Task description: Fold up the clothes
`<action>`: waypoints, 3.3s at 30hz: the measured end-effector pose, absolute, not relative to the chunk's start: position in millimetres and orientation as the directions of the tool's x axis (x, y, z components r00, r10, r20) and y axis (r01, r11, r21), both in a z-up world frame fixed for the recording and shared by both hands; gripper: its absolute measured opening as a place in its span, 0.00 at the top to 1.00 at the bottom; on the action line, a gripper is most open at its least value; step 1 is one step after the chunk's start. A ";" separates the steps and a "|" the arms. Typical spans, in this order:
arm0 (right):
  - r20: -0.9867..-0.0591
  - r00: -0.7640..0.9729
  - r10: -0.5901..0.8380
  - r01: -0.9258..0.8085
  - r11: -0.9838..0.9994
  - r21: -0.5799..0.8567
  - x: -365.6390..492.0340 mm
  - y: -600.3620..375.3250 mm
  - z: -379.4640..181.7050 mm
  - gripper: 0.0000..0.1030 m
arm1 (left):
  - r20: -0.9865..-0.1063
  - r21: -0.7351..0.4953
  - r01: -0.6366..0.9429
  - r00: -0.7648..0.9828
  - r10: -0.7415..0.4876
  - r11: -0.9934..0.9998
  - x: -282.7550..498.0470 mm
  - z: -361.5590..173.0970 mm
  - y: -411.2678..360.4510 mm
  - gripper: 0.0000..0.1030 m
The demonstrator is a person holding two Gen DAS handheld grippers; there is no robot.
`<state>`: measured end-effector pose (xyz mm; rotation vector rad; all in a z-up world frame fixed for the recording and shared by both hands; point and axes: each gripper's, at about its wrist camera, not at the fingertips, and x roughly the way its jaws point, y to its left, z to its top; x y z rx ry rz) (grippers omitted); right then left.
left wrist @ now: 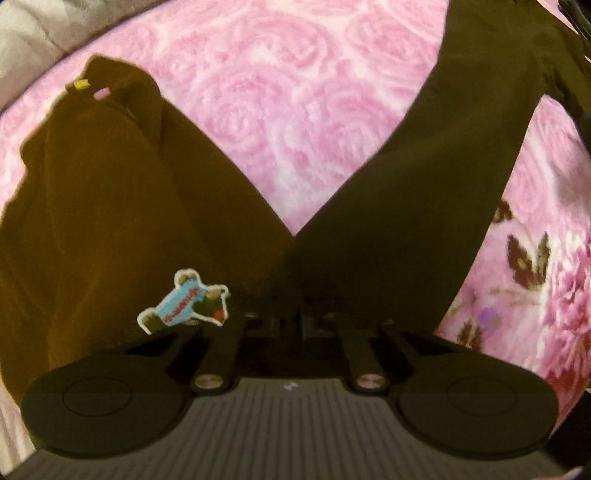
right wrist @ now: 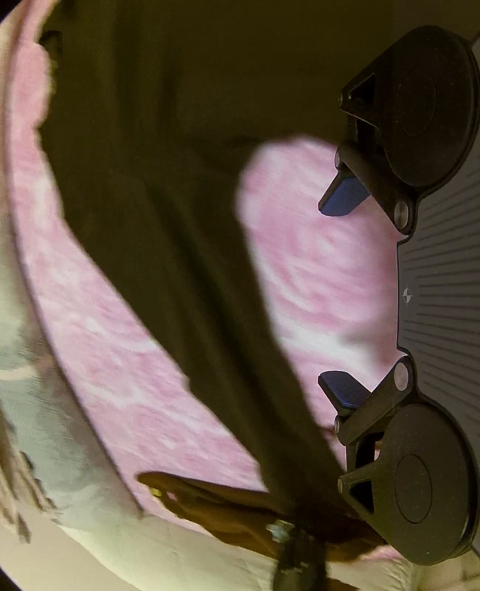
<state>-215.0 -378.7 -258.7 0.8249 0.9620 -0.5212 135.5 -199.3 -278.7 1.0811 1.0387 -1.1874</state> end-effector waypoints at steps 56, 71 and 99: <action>-0.955 0.289 -0.061 0.803 0.559 0.207 -754.4 -536.1 -262.8 0.69 | -0.915 -0.320 0.919 -0.237 -0.327 0.232 -312.9 -309.1 -213.9 0.61; -0.956 0.280 -0.089 0.782 0.599 0.173 -740.4 -514.4 -241.0 0.97 | -0.834 -0.479 0.863 -0.390 -0.390 0.160 -298.2 -297.1 -191.0 0.65; -0.973 0.179 -0.145 0.810 0.583 0.062 -741.7 -522.3 -247.8 0.97 | -0.846 -0.522 0.807 -0.448 -0.290 0.275 -297.1 -314.2 -200.8 0.97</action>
